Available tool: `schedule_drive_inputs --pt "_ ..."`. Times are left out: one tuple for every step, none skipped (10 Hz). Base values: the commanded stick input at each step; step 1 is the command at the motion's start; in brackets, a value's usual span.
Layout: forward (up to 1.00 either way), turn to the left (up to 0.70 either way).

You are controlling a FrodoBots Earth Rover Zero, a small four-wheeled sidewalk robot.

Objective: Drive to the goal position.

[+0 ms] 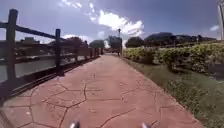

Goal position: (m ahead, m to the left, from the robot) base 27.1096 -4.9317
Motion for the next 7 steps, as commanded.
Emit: schedule_drive_inputs --pt "0.85 0.00" --pt "0.85 0.00" --pt "0.85 0.00" --pt "0.85 0.00" --pt "0.85 0.00" --pt "0.85 0.00" --pt "0.85 0.00"
